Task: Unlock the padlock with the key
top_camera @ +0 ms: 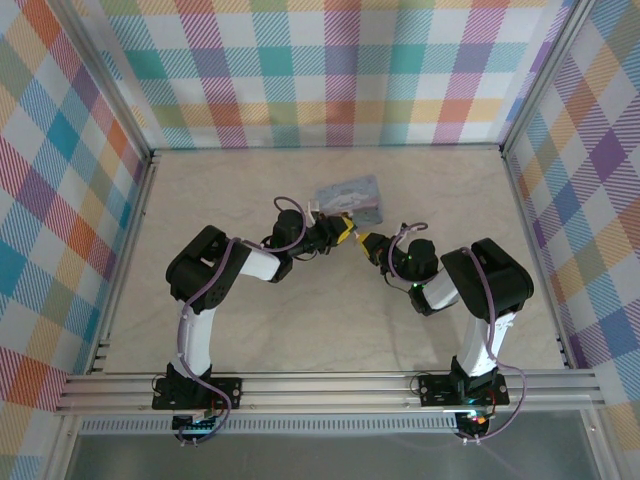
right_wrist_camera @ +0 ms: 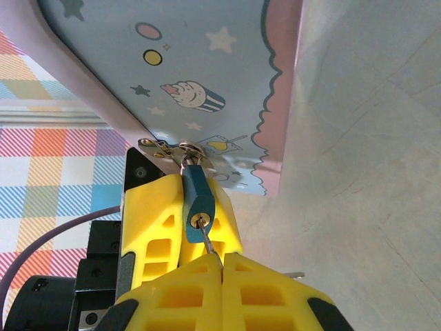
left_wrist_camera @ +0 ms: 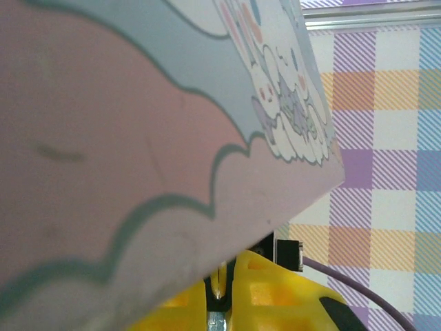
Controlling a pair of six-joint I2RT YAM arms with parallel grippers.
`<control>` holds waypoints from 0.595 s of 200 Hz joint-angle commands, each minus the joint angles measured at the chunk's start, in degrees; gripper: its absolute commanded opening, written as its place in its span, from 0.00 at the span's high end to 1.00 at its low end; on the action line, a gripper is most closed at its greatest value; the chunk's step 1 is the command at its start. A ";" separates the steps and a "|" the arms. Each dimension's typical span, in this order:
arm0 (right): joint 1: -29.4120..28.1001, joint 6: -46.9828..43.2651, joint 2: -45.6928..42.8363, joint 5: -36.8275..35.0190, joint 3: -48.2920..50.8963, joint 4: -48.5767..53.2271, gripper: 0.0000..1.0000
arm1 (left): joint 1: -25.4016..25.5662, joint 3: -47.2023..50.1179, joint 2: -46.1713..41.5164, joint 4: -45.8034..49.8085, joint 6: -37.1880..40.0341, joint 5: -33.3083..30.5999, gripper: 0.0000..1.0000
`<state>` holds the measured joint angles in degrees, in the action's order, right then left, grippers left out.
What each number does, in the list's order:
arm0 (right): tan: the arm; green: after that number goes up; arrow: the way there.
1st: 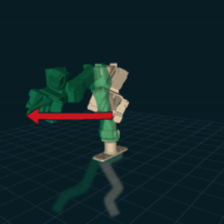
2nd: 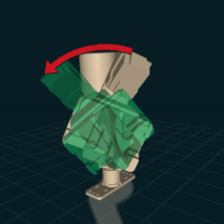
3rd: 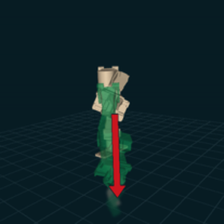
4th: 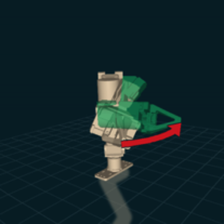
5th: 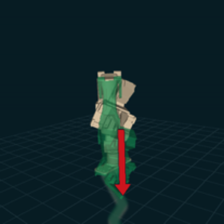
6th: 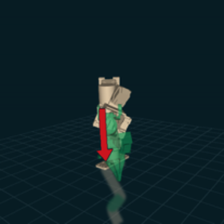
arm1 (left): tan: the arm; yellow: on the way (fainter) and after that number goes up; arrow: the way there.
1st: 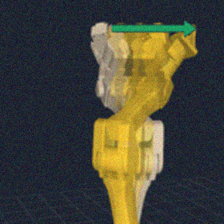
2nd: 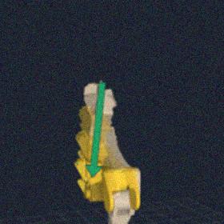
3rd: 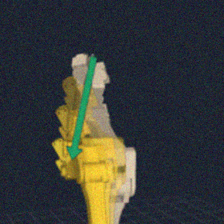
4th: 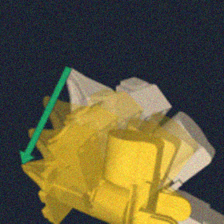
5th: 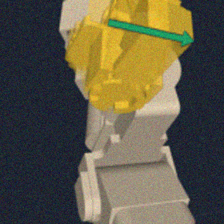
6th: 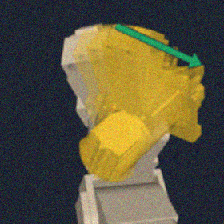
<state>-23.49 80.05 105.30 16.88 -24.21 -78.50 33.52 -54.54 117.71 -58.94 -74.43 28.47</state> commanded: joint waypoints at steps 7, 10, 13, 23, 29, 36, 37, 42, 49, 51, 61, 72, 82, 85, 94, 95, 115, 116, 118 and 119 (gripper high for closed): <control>0.02 1.54 0.14 -1.34 -3.23 -2.18 1.00 | 1.72 0.35 -0.53 -7.95 -1.77 7.39 0.88; 0.03 1.98 0.09 -1.33 -3.34 -2.18 1.00 | 1.73 0.39 -0.51 -7.95 -1.65 7.39 0.89; 0.02 2.54 0.05 -1.33 -3.45 -2.18 1.00 | 1.73 0.40 -0.45 -7.95 -1.61 7.38 0.88; 0.10 4.42 0.15 -1.28 -3.91 -2.18 1.00 | 1.73 0.45 -0.31 -8.09 -1.85 7.39 0.89; 0.17 5.74 0.24 -1.09 -4.17 -2.18 1.00 | 1.75 0.45 -0.28 -8.18 -1.94 7.36 0.89; 0.24 7.62 0.47 -1.15 -4.35 -2.21 1.00 | 1.74 0.41 -0.25 -8.30 -1.94 7.32 0.89; 0.22 7.82 0.50 -1.19 -4.35 -2.20 1.00 | 1.73 0.41 -0.27 -8.25 -1.90 7.31 0.89; 0.19 8.42 0.24 -1.24 -4.43 -2.18 1.00 | 1.73 0.56 -0.31 -8.20 -1.85 7.33 0.89; 0.11 8.71 -0.09 -1.37 -4.40 -2.18 1.00 | 1.73 0.58 -0.29 -8.14 -1.86 7.29 0.89; 0.17 8.74 -0.24 -1.40 -4.35 -2.18 1.00 | 1.73 0.64 -0.29 -8.26 -1.81 7.30 0.89; 0.37 9.16 -0.62 -2.01 -4.14 -2.17 1.00 | 1.79 0.48 -0.29 -8.31 -1.72 7.54 0.89; 0.84 10.09 0.08 -1.86 -4.56 -2.10 1.00 | 1.81 0.42 -0.31 -8.27 -1.77 7.81 0.90; 0.99 8.97 0.55 -1.28 -5.40 -2.03 1.00 | 1.94 0.36 -0.27 -8.62 -1.94 8.28 0.90; 0.99 8.32 0.53 -0.98 -5.75 -1.84 1.00 | 2.03 0.16 -0.35 -8.62 -2.00 8.60 0.91; 0.99 6.64 0.34 0.05 -6.91 1.08 1.00 | 2.37 -0.50 -0.33 -8.56 -1.79 10.03 0.92; 0.99 6.54 0.30 0.20 -7.00 1.55 1.00 | 2.44 -0.58 -0.31 -8.52 -1.74 10.20 0.92; 0.75 4.50 0.56 1.57 -9.60 7.12 1.00 | 4.07 -2.24 -0.96 -5.64 0.03 13.04 0.96; 0.74 4.59 0.63 1.57 -9.62 7.08 1.00 | 4.17 -2.28 -0.97 -5.39 0.19 13.21 0.96; 0.73 4.63 0.84 1.53 -9.76 6.94 1.00 | 4.40 -2.38 -1.03 -4.87 0.48 13.46 0.96; 0.72 4.70 0.94 1.51 -9.83 6.82 1.00 | 4.52 -2.48 -1.10 -4.61 0.63 13.59 0.96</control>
<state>-22.61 87.09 105.30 18.65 -29.12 -75.37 33.26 -54.81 117.71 -61.82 -75.44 28.62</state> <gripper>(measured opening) 0.062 0.106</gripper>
